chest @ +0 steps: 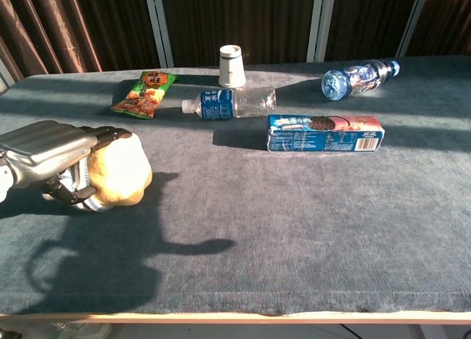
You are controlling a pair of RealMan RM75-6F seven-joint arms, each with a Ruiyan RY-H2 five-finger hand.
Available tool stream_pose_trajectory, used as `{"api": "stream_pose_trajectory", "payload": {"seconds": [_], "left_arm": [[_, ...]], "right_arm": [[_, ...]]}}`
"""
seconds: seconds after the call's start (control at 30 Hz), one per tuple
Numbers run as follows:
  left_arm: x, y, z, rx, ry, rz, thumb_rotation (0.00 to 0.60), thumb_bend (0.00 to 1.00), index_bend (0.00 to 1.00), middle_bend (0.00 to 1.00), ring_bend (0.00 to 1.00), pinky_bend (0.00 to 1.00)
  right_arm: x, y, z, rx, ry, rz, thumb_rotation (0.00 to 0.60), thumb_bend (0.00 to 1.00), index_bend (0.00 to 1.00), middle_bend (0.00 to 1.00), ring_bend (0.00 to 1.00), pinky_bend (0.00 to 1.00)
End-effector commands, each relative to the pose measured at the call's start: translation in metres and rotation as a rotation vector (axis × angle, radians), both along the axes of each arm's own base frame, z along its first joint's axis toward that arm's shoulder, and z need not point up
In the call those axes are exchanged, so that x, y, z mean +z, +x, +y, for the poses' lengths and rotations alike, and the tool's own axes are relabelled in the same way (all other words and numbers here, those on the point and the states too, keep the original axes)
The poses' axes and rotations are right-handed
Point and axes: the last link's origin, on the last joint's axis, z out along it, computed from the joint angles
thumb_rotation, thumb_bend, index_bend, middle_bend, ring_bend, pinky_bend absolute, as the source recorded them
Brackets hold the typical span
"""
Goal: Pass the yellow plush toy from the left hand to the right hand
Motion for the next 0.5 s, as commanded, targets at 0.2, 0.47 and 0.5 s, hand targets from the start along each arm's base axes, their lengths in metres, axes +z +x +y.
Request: {"api": "stream_pose_trajectory", "payload": {"seconds": [0.2,0.47,0.5], "left_arm": [[-0.0019,0.0007,-0.0009,-0.019,0.008,-0.011,0.600,0.27,0.01,0.21,0.30,0.42],[-0.0079,-0.0059,0.0011,-0.016,0.015,0.013,0.600,0.28,0.00,0.17,0.27,0.39],[-0.0091,-0.0052,0.0014,-0.017,0.026,0.008,0.600,0.28,0.01,0.20,0.30,0.42]], "right_arm": [[0.0005,-0.0001,0.0001,0.001,0.003,-0.002,0.600,0.06,0.00,0.00,0.00,0.00],[-0.0003,0.0000,0.0007,0.002,0.011,0.003,0.600,0.06,0.00,0.00,0.00,0.00],[-0.0003,0.0001,0.0009,0.002,0.012,0.003,0.600,0.06,0.00,0.00,0.00,0.00]]}}
